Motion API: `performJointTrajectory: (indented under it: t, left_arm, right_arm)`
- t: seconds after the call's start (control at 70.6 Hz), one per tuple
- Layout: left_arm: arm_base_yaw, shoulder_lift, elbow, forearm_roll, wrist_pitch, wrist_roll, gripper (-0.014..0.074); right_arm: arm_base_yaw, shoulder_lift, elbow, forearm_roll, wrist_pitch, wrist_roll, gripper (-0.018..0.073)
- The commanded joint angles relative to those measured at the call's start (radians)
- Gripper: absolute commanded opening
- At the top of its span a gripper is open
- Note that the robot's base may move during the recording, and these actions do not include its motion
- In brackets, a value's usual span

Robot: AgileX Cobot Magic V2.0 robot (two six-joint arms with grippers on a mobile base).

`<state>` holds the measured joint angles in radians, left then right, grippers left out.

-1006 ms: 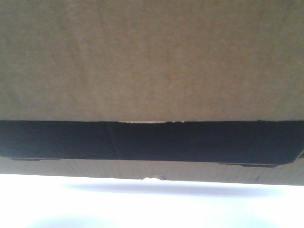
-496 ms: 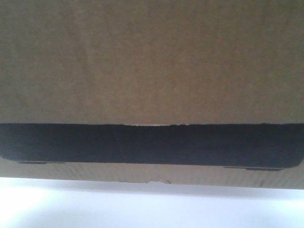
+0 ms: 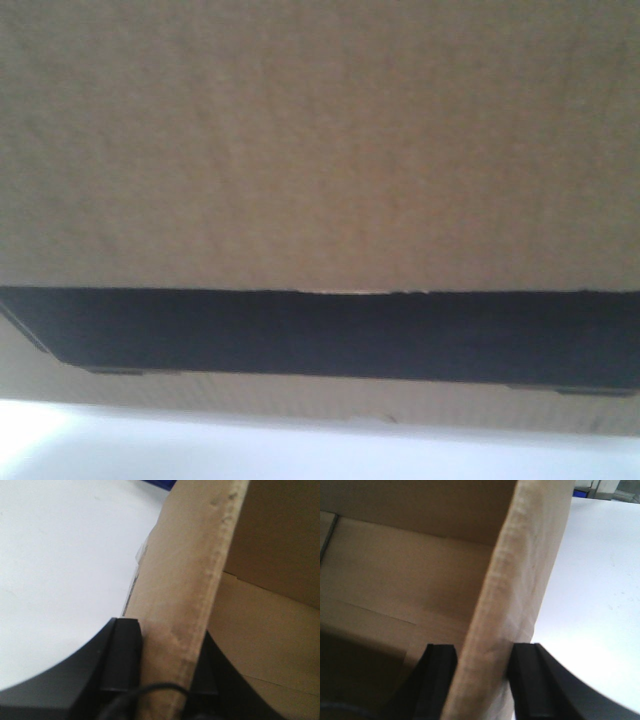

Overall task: Grab box from left shelf to table start
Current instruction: 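Lower the held box with both grippers onto the white table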

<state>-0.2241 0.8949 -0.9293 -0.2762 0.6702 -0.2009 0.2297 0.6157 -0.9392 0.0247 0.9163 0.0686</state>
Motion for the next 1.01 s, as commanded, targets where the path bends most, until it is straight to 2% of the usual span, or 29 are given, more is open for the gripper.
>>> performJointTrajectory:
  t: [0.0,0.071,0.156,0.581,0.694,0.751,0.992]
  left_arm:
    - [-0.033,0.006,-0.043,-0.197,0.006,0.077,-0.0104]
    - [-0.033,0.012,-0.043,-0.244,0.006,0.077,-0.0104]
    - [-0.033,0.012,-0.043,-0.262,0.012,0.077,-0.0104]
    - [-0.033,0.025,-0.043,-0.233,-0.002,0.077,-0.0104]
    - [-0.033,0.025,-0.053,-0.176,-0.024,0.083,-0.0104]
    - [-0.033,0.025,-0.072,-0.135,-0.022,0.114,-0.0104]
    - [-0.033,0.035,-0.152,0.0,-0.021,0.125,-0.0104]
  right_arm:
    - [0.006,0.009,-0.036,0.066,-0.22,-0.045,0.0057]
    - [0.006,0.009,-0.036,0.066,-0.222,-0.045,0.0057]
    - [0.006,0.009,-0.036,0.066,-0.222,-0.045,0.0057]
    - [0.006,0.009,-0.036,0.066,-0.221,-0.045,0.0057]
    - [0.006,0.023,-0.041,0.067,-0.219,-0.043,0.0057]
    - [0.006,0.049,-0.056,0.071,-0.207,-0.043,0.0057]
    - [0.006,0.275,-0.208,0.101,-0.071,-0.043,0.0057]
